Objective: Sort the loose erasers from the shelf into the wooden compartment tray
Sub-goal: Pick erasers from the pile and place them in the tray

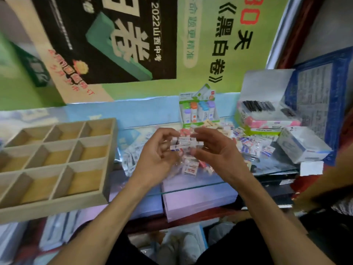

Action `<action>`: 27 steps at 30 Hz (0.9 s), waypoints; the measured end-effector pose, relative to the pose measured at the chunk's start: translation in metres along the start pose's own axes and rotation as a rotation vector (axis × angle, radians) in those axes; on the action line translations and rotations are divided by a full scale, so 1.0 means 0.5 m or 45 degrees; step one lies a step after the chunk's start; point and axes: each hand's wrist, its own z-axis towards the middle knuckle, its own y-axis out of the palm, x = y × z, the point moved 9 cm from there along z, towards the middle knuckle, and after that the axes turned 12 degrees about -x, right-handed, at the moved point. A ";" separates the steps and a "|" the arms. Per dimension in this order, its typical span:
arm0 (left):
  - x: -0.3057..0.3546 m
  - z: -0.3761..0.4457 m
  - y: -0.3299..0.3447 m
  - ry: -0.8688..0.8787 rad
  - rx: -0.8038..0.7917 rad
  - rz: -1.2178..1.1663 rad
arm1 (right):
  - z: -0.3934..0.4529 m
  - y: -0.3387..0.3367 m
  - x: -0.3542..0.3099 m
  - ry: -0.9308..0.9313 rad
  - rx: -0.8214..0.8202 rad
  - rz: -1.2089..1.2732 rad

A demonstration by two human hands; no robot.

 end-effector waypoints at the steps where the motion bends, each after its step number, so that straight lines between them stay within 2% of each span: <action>1: 0.003 -0.015 -0.025 0.011 0.045 0.047 | 0.013 0.026 -0.001 0.011 -0.044 -0.023; 6: 0.017 -0.105 -0.144 0.027 0.243 0.129 | 0.073 0.160 -0.025 -0.046 -0.215 -0.185; 13: 0.024 -0.234 -0.286 0.019 0.578 0.234 | 0.122 0.355 -0.096 -0.341 -0.379 -0.557; 18: 0.037 -0.269 -0.341 -0.014 0.609 0.584 | 0.140 0.414 -0.103 -0.311 -0.364 -0.623; 21: 0.032 -0.287 -0.371 -0.035 0.636 0.800 | 0.151 0.436 -0.093 -0.227 -0.364 -0.554; 27: 0.029 -0.312 -0.395 -0.075 0.714 0.890 | 0.179 0.469 -0.066 -0.089 -0.404 -0.469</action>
